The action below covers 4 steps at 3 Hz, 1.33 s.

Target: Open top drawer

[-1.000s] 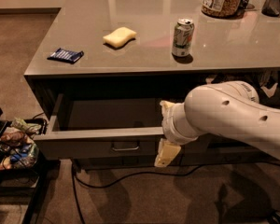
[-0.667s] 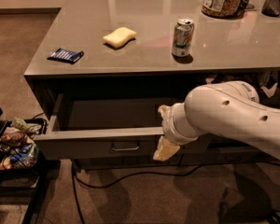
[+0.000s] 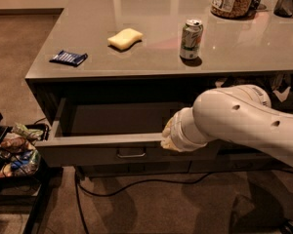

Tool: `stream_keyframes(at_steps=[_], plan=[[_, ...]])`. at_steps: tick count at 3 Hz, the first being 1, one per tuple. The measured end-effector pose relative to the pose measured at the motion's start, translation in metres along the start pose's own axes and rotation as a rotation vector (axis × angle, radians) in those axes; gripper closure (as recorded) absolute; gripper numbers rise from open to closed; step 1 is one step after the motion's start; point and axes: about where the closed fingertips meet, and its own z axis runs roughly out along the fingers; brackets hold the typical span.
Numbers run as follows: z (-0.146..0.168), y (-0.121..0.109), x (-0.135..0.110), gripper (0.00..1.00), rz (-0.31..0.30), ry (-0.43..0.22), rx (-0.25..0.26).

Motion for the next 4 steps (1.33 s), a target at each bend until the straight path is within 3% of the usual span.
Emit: stream_keyframes(at_steps=[1,2,4], plan=[[0.0,0.0,0.0,0.89,0.0,0.0,0.0],[0.0,0.0,0.0,1.0,0.0,0.0,0.0],[0.0055,-0.0078,0.0026,1.0,-0.015,-0.006,0.009]])
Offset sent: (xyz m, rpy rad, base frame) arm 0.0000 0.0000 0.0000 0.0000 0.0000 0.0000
